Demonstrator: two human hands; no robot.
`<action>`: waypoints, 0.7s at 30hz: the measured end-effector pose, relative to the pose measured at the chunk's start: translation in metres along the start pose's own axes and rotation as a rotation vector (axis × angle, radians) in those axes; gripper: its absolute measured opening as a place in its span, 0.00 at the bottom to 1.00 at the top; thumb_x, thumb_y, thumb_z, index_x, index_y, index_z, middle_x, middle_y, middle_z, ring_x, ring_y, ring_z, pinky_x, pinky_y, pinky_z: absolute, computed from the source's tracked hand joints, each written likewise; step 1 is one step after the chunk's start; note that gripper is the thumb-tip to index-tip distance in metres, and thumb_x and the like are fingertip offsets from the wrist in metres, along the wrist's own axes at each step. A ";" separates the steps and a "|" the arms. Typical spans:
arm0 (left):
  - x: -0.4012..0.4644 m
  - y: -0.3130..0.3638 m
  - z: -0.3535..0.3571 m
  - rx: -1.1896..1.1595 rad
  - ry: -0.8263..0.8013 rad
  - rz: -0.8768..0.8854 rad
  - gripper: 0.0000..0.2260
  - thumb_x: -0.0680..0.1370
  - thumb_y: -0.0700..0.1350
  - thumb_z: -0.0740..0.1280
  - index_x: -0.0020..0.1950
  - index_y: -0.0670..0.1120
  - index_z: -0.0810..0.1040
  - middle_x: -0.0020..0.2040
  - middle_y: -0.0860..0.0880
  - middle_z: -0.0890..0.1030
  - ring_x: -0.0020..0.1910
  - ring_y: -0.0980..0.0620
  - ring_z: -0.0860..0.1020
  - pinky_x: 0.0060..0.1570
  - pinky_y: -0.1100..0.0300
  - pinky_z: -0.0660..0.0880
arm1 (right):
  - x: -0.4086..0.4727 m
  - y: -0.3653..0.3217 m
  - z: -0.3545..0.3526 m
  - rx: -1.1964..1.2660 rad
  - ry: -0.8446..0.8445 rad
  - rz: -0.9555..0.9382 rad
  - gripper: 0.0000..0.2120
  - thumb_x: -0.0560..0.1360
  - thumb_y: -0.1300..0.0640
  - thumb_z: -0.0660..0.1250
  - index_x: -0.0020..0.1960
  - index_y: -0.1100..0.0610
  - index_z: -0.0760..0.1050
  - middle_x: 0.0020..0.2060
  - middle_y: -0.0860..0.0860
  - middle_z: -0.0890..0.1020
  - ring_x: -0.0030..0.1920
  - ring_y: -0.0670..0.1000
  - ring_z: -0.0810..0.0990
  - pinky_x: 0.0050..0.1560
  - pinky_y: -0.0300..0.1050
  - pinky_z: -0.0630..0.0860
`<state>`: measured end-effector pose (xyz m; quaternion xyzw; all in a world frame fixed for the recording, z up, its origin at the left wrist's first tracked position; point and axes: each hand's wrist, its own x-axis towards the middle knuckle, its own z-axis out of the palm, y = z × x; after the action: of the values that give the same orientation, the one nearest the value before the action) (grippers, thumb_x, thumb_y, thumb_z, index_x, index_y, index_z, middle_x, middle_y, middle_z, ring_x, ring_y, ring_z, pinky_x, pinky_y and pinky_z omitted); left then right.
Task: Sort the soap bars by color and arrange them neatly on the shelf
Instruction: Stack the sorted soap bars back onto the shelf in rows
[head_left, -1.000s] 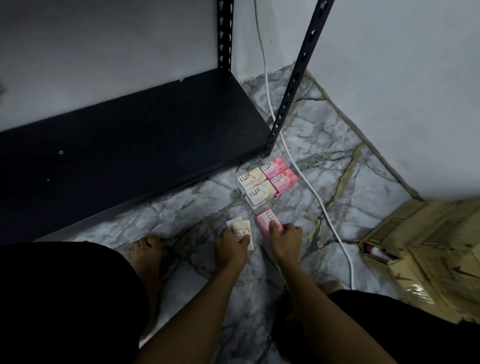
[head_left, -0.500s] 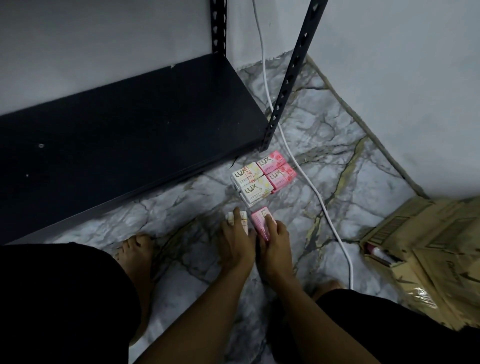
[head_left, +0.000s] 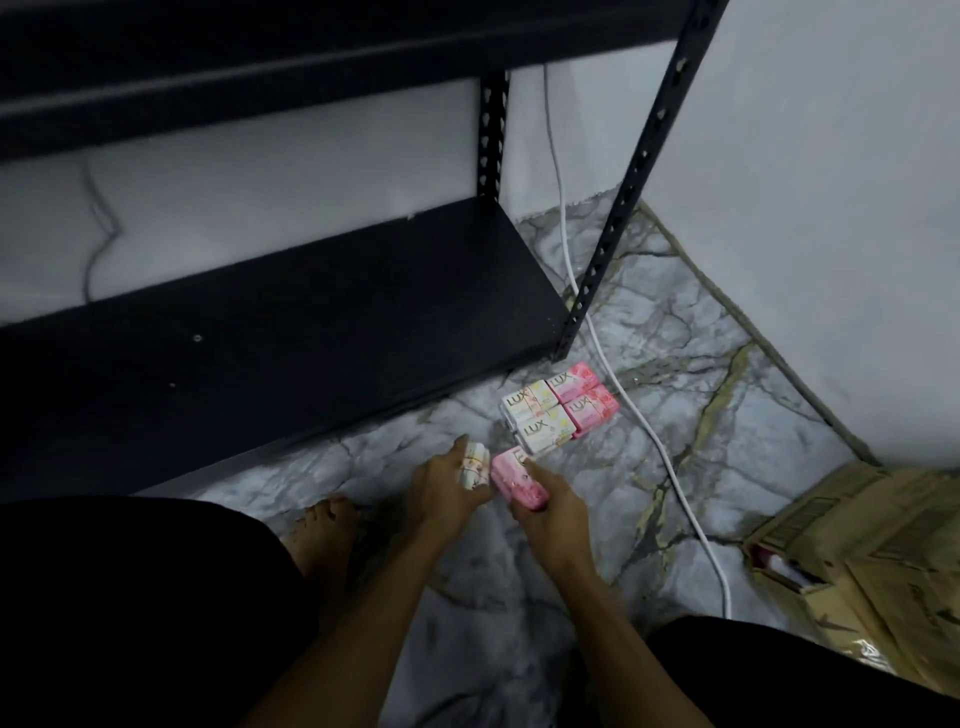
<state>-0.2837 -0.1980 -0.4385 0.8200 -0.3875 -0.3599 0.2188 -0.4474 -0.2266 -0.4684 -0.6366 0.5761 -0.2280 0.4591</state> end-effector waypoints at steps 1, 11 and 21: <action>-0.005 0.004 -0.018 -0.037 0.033 0.001 0.38 0.70 0.49 0.77 0.77 0.54 0.67 0.63 0.45 0.81 0.62 0.47 0.78 0.61 0.54 0.75 | -0.001 -0.017 0.001 0.056 0.007 -0.022 0.21 0.72 0.60 0.75 0.64 0.53 0.79 0.51 0.47 0.83 0.47 0.39 0.80 0.49 0.30 0.77; -0.117 0.127 -0.241 -0.185 0.384 0.401 0.44 0.70 0.47 0.77 0.80 0.53 0.56 0.51 0.53 0.82 0.48 0.59 0.75 0.38 0.82 0.67 | -0.033 -0.260 -0.056 0.351 0.116 -0.446 0.25 0.70 0.59 0.78 0.65 0.47 0.79 0.53 0.40 0.84 0.53 0.40 0.83 0.55 0.40 0.80; -0.154 0.187 -0.393 -0.033 0.688 0.554 0.23 0.71 0.47 0.77 0.57 0.50 0.67 0.48 0.49 0.79 0.39 0.58 0.76 0.26 0.69 0.68 | -0.035 -0.448 -0.097 0.119 0.157 -0.770 0.19 0.68 0.56 0.79 0.53 0.47 0.74 0.47 0.46 0.83 0.43 0.45 0.83 0.41 0.44 0.81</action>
<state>-0.1424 -0.1574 -0.0007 0.7536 -0.4915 0.0001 0.4364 -0.3000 -0.2635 -0.0347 -0.7591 0.3142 -0.4644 0.3308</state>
